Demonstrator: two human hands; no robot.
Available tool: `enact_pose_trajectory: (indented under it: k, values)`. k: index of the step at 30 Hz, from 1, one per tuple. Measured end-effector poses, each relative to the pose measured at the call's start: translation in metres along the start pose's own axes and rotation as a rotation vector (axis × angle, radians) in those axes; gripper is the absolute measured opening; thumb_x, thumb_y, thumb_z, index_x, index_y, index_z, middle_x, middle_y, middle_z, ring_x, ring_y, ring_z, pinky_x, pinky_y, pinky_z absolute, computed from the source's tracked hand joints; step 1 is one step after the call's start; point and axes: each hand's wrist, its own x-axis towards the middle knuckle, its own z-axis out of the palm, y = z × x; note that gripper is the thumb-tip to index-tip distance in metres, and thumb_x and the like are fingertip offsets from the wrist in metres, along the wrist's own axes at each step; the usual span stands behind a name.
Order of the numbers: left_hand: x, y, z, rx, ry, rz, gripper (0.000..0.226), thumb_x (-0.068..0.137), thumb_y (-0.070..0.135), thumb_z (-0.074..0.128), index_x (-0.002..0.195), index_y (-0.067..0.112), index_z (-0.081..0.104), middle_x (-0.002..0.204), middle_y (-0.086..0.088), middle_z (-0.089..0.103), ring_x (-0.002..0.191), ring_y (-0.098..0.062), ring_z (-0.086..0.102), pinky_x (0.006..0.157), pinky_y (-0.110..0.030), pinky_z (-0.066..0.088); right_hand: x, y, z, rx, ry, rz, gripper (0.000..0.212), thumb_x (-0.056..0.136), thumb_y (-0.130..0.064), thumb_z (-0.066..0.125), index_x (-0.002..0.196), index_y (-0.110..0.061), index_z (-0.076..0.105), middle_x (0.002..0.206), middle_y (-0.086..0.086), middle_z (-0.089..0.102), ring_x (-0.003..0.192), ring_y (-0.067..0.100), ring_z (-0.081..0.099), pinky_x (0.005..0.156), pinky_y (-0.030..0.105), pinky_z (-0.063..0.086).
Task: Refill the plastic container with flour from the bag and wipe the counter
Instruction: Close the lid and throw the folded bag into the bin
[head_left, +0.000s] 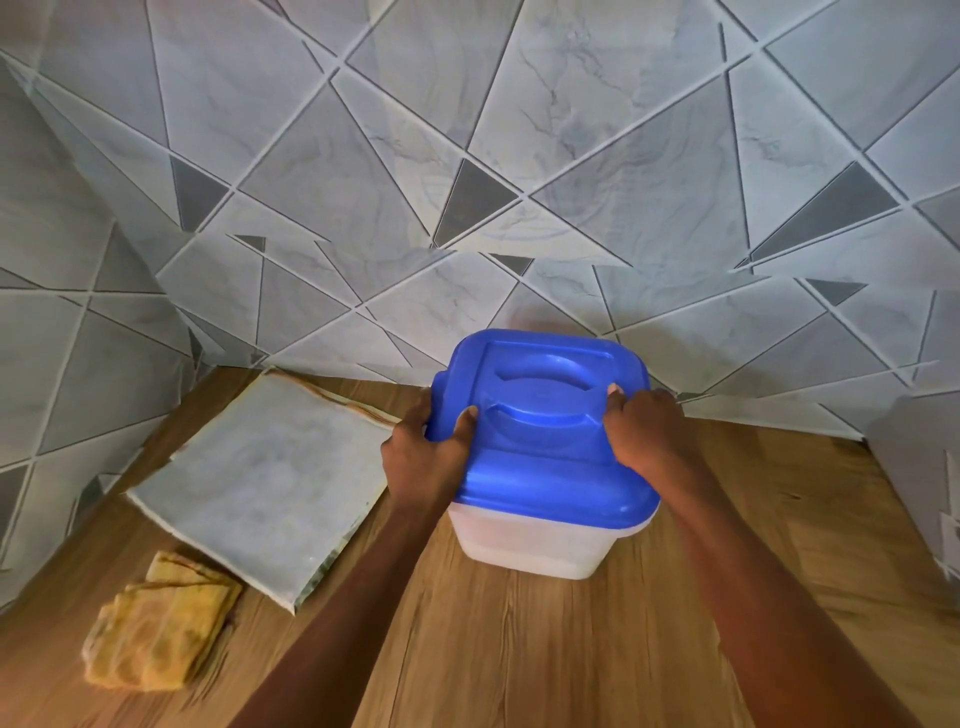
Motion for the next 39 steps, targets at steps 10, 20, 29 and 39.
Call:
enact_pose_trajectory:
  k: [10,20,29,39]
  values:
    - [0.031,-0.001,-0.01,-0.552,-0.505,-0.395,0.06,0.072,0.033,0.087,0.126,0.017,0.066,0.12,-0.011,0.072,0.104,-0.032,0.072,0.092,-0.05,0.057,-0.001,0.01,0.008,0.091,0.064,0.057,0.079,0.104,-0.052,0.034,0.144,0.016,0.03,0.135,0.034,0.055,0.124,0.048,0.055,0.104,0.051,0.045]
    - [0.037,0.002,-0.01,-0.067,-0.096,-0.21,0.059,0.056,0.058,0.089,0.08,0.01,0.065,0.075,0.0,0.067,0.075,-0.021,0.067,0.061,-0.033,0.053,0.001,0.015,0.012,0.141,0.054,0.076,0.083,0.101,-0.059,0.035,0.148,0.01,0.029,0.135,0.032,0.057,0.123,0.047,0.056,0.102,0.051,0.047]
    - [0.034,0.006,-0.013,0.132,-0.083,-0.017,0.054,0.075,0.057,0.078,0.063,0.015,0.046,0.058,0.002,0.044,0.056,-0.015,0.047,0.05,-0.025,0.033,0.003,0.016,0.014,0.193,0.035,0.082,0.084,0.101,-0.06,0.035,0.15,0.008,0.024,0.138,0.032,0.055,0.124,0.048,0.055,0.102,0.052,0.046]
    - [0.026,-0.002,-0.012,0.352,-0.167,0.186,0.056,0.089,0.065,0.054,0.111,0.014,0.062,0.094,-0.002,0.068,0.092,-0.025,0.067,0.074,-0.033,0.052,-0.005,0.015,0.009,0.289,0.034,0.052,0.08,0.102,-0.056,0.041,0.149,0.007,0.027,0.14,0.028,0.055,0.125,0.045,0.055,0.1,0.048,0.046]
